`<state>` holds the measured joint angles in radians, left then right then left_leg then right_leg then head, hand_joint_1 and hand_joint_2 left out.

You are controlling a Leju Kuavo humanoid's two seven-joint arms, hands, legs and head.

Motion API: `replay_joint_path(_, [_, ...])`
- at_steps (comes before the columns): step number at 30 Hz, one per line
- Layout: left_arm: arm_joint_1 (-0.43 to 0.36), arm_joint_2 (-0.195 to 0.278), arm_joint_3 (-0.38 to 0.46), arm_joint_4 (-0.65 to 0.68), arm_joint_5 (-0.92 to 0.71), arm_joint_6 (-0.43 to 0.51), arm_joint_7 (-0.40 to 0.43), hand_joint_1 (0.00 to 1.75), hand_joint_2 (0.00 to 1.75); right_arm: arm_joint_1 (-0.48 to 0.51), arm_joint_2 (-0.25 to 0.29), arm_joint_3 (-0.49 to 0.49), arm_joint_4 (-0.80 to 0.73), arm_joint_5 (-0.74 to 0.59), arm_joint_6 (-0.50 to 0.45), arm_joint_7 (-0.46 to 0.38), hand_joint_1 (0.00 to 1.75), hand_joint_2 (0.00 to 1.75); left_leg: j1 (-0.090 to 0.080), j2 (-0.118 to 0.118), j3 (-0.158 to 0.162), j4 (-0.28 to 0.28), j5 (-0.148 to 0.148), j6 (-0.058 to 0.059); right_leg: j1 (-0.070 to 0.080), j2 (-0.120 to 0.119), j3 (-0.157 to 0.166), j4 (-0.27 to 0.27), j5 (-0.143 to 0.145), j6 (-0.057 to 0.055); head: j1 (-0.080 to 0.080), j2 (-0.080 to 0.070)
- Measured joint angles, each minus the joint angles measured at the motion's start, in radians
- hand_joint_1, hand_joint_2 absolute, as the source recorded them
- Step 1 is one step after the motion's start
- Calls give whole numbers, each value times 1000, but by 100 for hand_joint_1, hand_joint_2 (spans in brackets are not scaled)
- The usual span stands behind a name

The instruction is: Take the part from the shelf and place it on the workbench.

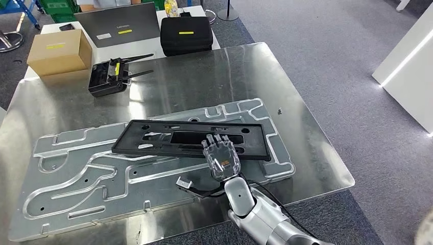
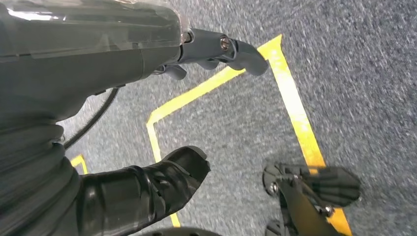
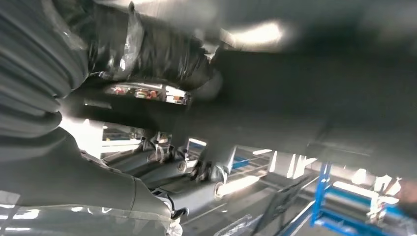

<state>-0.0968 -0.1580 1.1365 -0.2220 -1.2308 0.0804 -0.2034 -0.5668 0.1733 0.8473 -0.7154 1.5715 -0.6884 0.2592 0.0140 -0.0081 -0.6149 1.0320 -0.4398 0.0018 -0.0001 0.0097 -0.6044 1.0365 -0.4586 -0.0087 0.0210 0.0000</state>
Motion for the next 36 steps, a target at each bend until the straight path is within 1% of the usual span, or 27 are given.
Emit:
replay_joint_path(2, [0,-3,-3,0,3,6,-2,0,44,8,2,2,25,1,-7,-3,0,0,2,2,7,-6,2,13,-2,0,-4,20,-16,10,0,0])
replay_joint_path(3, [0,-3,-4,0,8,7,-3,0,0,10,3,2,34,1,-10,-5,0,0,4,4,10,-9,3,20,-4,-1,-20,57,-38,14,0,0])
replay_joint_path(5, [0,-3,-3,0,17,8,-4,0,0,12,2,-1,46,1,-14,-15,0,0,3,8,14,-11,1,27,-5,-3,-78,180,-99,19,1,0])
replay_joint_path(6, [0,-3,-3,0,19,10,-3,0,0,15,2,-5,51,1,-14,-24,0,0,3,9,14,-11,1,28,-6,-3,-109,240,-122,20,0,0])
replay_joint_path(7, [-1,-2,-2,0,21,11,-1,0,0,17,2,-12,55,1,-14,-34,0,0,2,11,15,-11,0,29,-6,-3,-127,273,-128,20,0,0])
replay_joint_path(8, [0,-2,-2,0,21,12,1,0,0,20,3,-21,58,1,-14,-44,0,0,2,11,16,-11,0,29,-6,-3,-126,269,-115,19,0,0])
replay_joint_path(9, [0,-2,-1,0,22,13,2,0,0,22,4,-31,60,1,-14,-53,0,0,2,11,18,-11,-1,28,-6,-4,-103,225,-88,16,0,0])
replay_joint_path(10, [0,-3,-1,0,22,14,3,0,0,22,6,-41,61,1,-14,-60,0,0,2,11,19,-11,-1,27,-5,-4,-65,155,-55,11,0,0])
replay_joint_path(12, [-1,-4,0,0,22,16,3,0,0,22,11,-62,64,1,-15,-67,0,0,-1,9,22,-10,-2,21,0,-4,1,31,-15,2,0,0])
replay_joint_path(13, [-1,-4,0,0,22,17,3,0,0,22,13,-71,66,1,-15,-69,0,0,-1,9,23,-9,-2,15,3,-5,15,3,-10,-1,0,0])
replay_joint_path(14, [-1,-5,0,0,22,18,3,0,0,23,15,-78,68,1,-15,-70,0,0,-2,8,24,-10,-2,8,6,-5,16,-5,-10,-3,0,0])
replay_joint_path(16, [0,-5,0,0,23,18,7,0,0,26,19,-88,72,1,-15,-73,0,0,0,7,23,-11,0,-5,4,-7,17,-11,3,-13,0,0])
replay_joint_path(17, [0,-4,1,0,23,19,8,0,0,28,22,-93,74,1,-15,-76,0,0,1,7,19,-2,-10,-10,1,-8,18,-16,11,-19,0,0])
replay_joint_path(18, [1,-4,3,0,24,19,10,0,0,30,25,-99,76,1,-15,-78,0,0,1,6,9,25,-33,-15,-2,-9,17,-21,19,-25,0,0])
replay_joint_path(19, [0,-4,4,0,25,19,10,0,0,32,27,-104,79,1,-15,-82,0,0,3,7,-10,73,-69,-19,-3,-11,15,-23,23,-29,0,0])
replay_joint_path(21, [1,-4,5,0,26,19,8,0,0,38,31,-116,84,1,-15,-86,0,0,4,7,-59,200,-139,-25,-2,-13,6,-21,27,-33,0,0])
replay_joint_path(22, [1,-4,5,0,26,19,7,0,0,41,32,-121,86,1,-15,-88,0,0,4,7,-74,244,-154,-28,-1,-14,0,-18,28,-33,0,0])
replay_joint_path(23, [2,-3,6,0,26,18,6,0,0,44,33,-126,89,1,-15,-88,0,0,4,7,-70,252,-151,-29,-1,-15,-5,-15,29,-32,0,0])
replay_joint_path(24, [2,-2,6,0,26,18,6,0,0,45,34,-131,91,1,-15,-88,0,0,5,7,-48,222,-131,-29,-2,-15,-9,-11,30,-31,0,0])
replay_joint_path(26, [1,0,7,0,27,17,6,0,0,45,37,-140,95,1,-15,-89,0,0,4,7,30,87,-79,-25,-2,-14,-18,-1,33,-26,-1,0])
replay_joint_path(27, [0,0,7,0,28,16,6,0,0,45,39,-145,96,1,-15,-89,0,0,2,6,58,32,-62,-20,-1,-13,-21,2,35,-22,0,0])
replay_joint_path(28, [0,1,8,0,29,16,6,0,0,45,41,-149,97,0,-15,-89,0,0,0,5,73,-2,-53,-13,0,-13,-25,4,38,-16,0,0])
replay_joint_path(31, [-1,1,8,0,29,15,6,0,0,47,45,-156,100,0,-15,-90,0,0,-3,4,68,-12,-36,9,0,-12,-29,1,49,4,0,0])
replay_joint_path(32, [-1,1,8,0,29,15,6,0,0,48,45,-158,101,0,-15,-90,0,0,-2,6,65,-17,-27,17,-2,-11,-33,8,39,10,0,0])
replay_joint_path(33, [-2,1,8,0,29,15,6,0,0,48,45,-160,102,0,-15,-90,0,0,0,8,59,-21,-17,26,-3,-10,-43,30,14,14,1,0])
replay_joint_path(34, [-3,1,8,0,29,15,6,0,0,48,45,-162,103,0,-15,-90,0,0,1,10,50,-24,-8,33,-4,-9,-59,73,-26,17,1,0])
replay_joint_path(36, [-3,2,8,0,29,14,6,0,0,50,45,-164,107,0,-15,-90,0,0,-1,11,27,-23,8,38,-7,-9,-101,203,-116,22,2,0])
